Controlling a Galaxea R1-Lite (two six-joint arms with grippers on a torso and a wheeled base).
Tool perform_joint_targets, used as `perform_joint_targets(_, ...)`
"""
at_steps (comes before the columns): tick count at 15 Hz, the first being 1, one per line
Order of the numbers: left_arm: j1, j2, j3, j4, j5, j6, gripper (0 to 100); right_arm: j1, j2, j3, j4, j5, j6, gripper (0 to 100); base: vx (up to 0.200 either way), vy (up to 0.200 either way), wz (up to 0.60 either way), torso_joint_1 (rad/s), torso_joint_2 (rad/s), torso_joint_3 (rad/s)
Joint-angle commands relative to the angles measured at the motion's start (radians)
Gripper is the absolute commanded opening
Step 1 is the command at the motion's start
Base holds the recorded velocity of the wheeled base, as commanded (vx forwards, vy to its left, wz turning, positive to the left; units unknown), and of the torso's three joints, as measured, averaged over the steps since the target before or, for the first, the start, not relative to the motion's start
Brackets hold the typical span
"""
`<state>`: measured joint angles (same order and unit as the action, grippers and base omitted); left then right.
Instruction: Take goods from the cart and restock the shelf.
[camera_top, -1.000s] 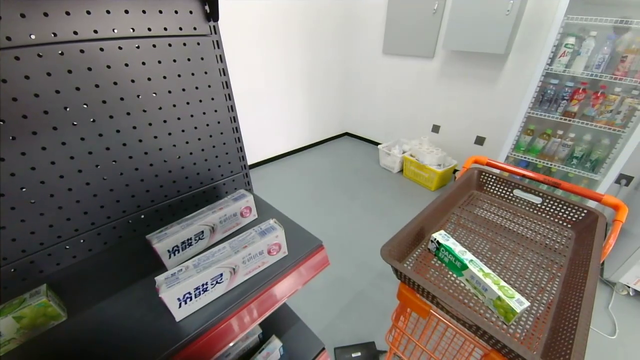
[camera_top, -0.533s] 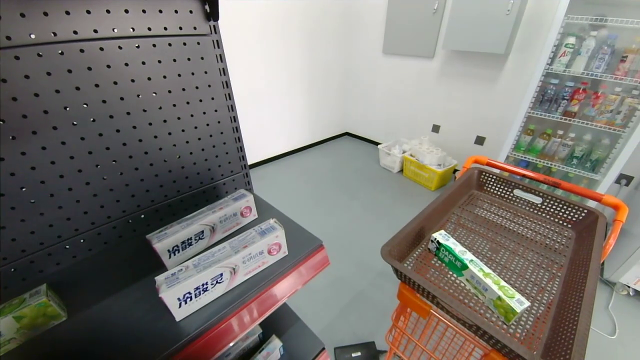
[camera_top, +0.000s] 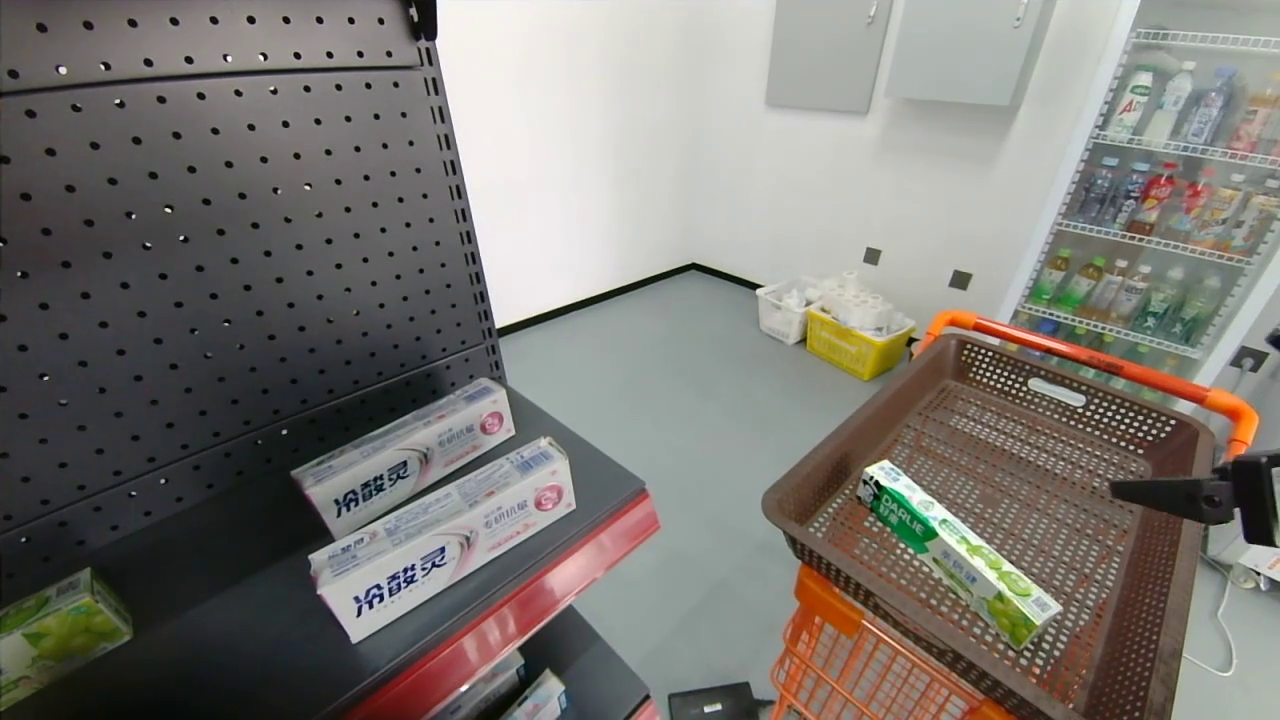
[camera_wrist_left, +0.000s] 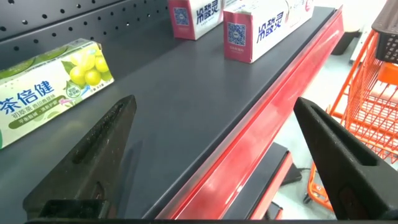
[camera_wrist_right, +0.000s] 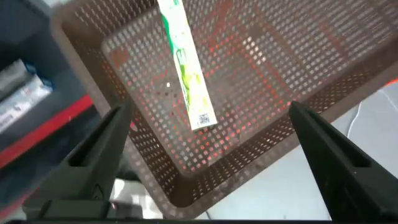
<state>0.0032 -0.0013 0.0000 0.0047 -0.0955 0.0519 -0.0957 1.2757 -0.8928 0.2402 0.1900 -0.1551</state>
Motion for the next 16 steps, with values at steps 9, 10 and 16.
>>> perform_joint_targets(9,0.001,0.001,0.000,0.000,0.000,0.000,100,0.008,0.448,-0.043,-0.188,0.062,-0.210,100,0.000,0.000,0.00,0.000,0.00,0.000)
perform_joint_targets(10,0.000,0.001,0.000,0.000,0.000,0.000,100,0.019,0.496,-0.049,-0.216,0.062,-0.254,100,0.000,0.000,0.00,0.000,0.00,0.000)
perform_joint_targets(16,0.001,0.001,0.000,0.000,0.000,0.000,100,0.070,0.634,-0.127,-0.226,0.063,-0.334,100,0.000,0.000,0.00,0.000,0.00,0.000)
